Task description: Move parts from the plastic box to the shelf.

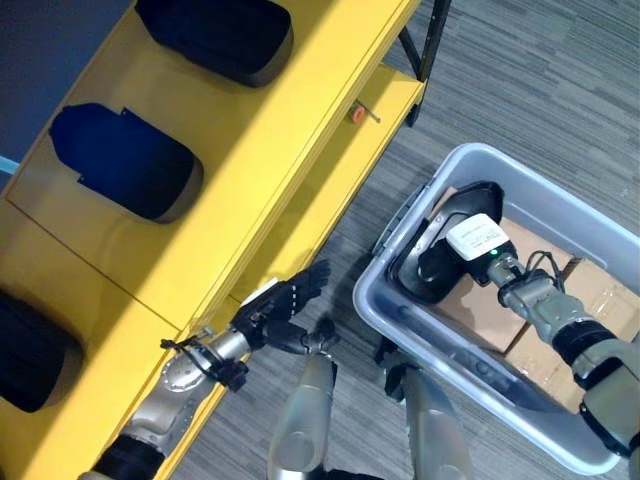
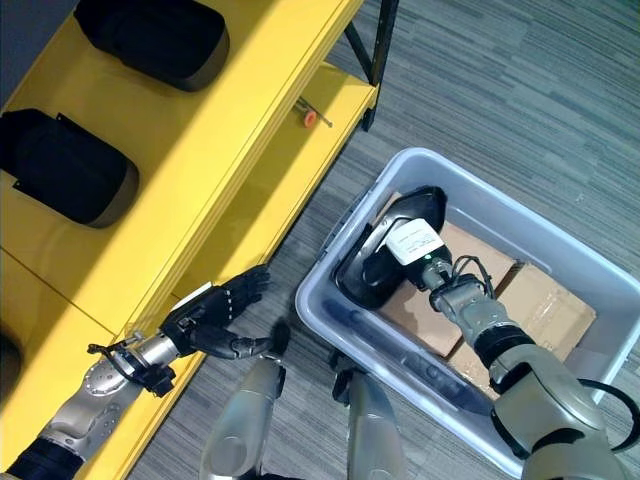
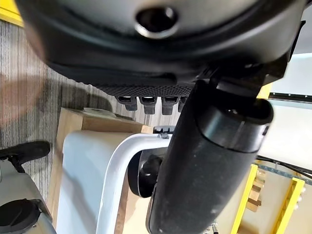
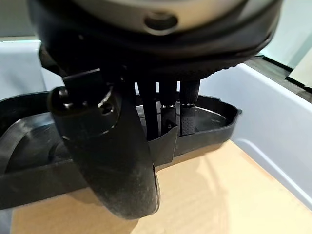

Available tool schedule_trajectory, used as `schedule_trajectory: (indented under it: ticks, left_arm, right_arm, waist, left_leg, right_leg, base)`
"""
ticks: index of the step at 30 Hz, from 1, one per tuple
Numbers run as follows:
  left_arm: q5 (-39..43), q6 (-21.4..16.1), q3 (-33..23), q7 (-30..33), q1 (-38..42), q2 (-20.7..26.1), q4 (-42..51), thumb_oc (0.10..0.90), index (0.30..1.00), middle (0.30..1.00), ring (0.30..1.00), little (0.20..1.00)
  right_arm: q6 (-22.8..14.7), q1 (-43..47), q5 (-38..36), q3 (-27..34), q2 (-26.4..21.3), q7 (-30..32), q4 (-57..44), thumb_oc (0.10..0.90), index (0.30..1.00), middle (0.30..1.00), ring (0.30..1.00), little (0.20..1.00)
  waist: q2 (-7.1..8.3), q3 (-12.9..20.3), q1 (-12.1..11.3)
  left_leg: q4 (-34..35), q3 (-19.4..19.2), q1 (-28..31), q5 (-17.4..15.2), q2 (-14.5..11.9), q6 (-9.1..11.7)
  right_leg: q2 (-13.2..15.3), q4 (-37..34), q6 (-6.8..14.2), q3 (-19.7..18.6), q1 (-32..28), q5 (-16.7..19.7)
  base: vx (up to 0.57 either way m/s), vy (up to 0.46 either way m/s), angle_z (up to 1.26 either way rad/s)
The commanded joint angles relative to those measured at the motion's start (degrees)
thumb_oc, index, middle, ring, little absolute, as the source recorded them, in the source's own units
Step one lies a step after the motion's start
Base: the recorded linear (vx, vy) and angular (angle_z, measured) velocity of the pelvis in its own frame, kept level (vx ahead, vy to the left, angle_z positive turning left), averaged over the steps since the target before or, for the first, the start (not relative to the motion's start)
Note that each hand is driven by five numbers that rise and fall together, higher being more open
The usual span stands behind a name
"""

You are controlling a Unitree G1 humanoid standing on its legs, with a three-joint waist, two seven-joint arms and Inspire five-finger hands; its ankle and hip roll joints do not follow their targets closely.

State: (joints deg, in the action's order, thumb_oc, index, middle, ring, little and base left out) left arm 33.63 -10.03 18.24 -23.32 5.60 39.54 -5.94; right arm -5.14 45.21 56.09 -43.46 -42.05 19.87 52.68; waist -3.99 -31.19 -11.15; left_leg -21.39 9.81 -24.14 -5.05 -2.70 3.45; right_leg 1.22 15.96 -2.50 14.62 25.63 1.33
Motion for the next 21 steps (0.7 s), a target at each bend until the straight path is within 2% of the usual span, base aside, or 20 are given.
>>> schedule_trajectory:
  ticks: [1, 6, 7, 9, 13, 16, 20, 21]
  left_arm:
    - [3.02, -4.09, -0.89, -2.46, -0.6, 0.83, 7.35, 0.9, 1.0, 1.0, 1.0, 1.0]
    - [3.06, -5.43, -1.65, -1.48, -2.34, 0.29, 7.85, 0.9, 1.0, 1.0, 1.0, 1.0]
    - [3.01, -5.57, -2.72, -1.5, -4.13, 0.06, 8.76, 0.9, 1.0, 1.0, 1.0, 1.0]
    - [3.36, -5.61, -3.09, -1.79, -4.85, -0.06, 8.86, 0.9, 1.0, 1.0, 1.0, 1.0]
    - [3.32, -5.56, -4.49, -1.8, -7.37, -1.11, 9.68, 0.9, 1.0, 1.0, 1.0, 1.0]
    - [3.07, -5.19, -5.06, -1.79, -8.95, -1.96, 10.03, 0.9, 1.0, 1.0, 1.0, 1.0]
    - [2.68, -5.04, -5.57, -1.41, -11.01, -2.97, 10.17, 0.9, 1.0, 1.0, 1.0, 1.0]
    - [2.78, -4.98, -5.83, -1.34, -11.86, -3.37, 10.08, 0.9, 1.0, 1.0, 1.0, 1.0]
  right_arm:
    - [-2.34, -4.21, -2.46, -0.46, -2.76, 7.79, 0.37, 0.4, 0.3, 0.3, 0.3, 0.3]
    - [-2.27, -9.7, -1.98, 4.9, -7.78, 13.28, -15.53, 0.4, 0.3, 0.3, 0.3, 0.3]
    - [-3.65, -12.72, -1.36, 8.97, -9.95, 12.81, -24.19, 0.4, 0.3, 0.3, 0.3, 0.3]
    - [-4.19, -14.22, -1.54, 10.59, -10.75, 12.35, -27.47, 0.4, 0.3, 0.3, 0.3, 0.3]
    - [-6.51, -19.28, -0.81, 16.81, -12.51, 9.96, -37.29, 0.4, 0.3, 0.3, 0.3, 0.3]
    - [-7.77, -22.3, -1.94, 20.1, -13.14, 8.59, -40.86, 0.4, 0.3, 0.3, 0.3, 0.3]
    - [-8.78, -25.3, -5.98, 23.46, -13.97, 3.03, -45.07, 0.4, 0.3, 0.3, 0.3, 0.3]
    - [-8.65, -26.34, -8.19, 24.44, -14.03, -0.09, -46.82, 0.4, 0.3, 0.3, 0.3, 0.3]
  waist:
    - [-2.89, 1.4, 0.46]
    - [-1.32, 1.4, 3.74]
    - [-0.28, 1.88, 5.25]
    - [0.17, 2.38, 5.82]
    - [1.59, 4.56, 7.76]
    - [2.51, 6.5, 8.63]
    - [3.34, 8.61, 9.34]
    - [3.6, 9.29, 9.52]
  left_leg:
    - [14.17, -0.88, 0.14, 9.31, -0.51, -1.3]
    - [14.92, -1.86, 2.68, 9.09, -1.6, -1.22]
    - [16.02, -2.38, 4.98, 9.08, -2.19, -1.0]
    - [16.51, -2.67, 5.91, 9.11, -2.52, -0.87]
    - [17.92, -3.69, 8.86, 9.14, -3.43, -0.53]
    - [18.74, -4.2, 11.07, 9.07, -3.89, -0.22]
    - [20.04, -5.02, 13.46, 9.37, -4.52, 0.23]
    - [20.41, -5.11, 13.9, 9.66, -4.69, 0.46]
  right_leg:
    - [-0.39, 17.92, 0.02, -2.06, -3.27, -19.12]
    - [-1.58, 13.64, 0.18, -3.81, -5.91, -17.2]
    - [-2.05, 10.59, 0.45, -4.82, -8.36, -16.13]
    - [-2.27, 9.14, 0.53, -5.24, -9.48, -15.67]
    - [-2.86, 5.07, 0.83, -6.77, -12.87, -14.41]
    - [-3.1, 2.25, 1.0, -7.52, -15.68, -13.7]
    - [-3.27, -0.65, 1.3, -8.13, -18.98, -13.07]
    - [-3.27, -1.49, 1.41, -8.41, -19.94, -12.8]
  base:
    - [-0.04, 0.025, -0.01]
    - [-0.07, 0.073, -0.02]
    - [-0.05, 0.087, -0.24]
    - [-0.02, 0.06, -0.22]
    - [-0.01, 0.07, -0.14]
    - [0.01, 0.063, -0.22]
    - [0.05, 0.05, -0.03]
    - [0.09, 0.091, -0.16]
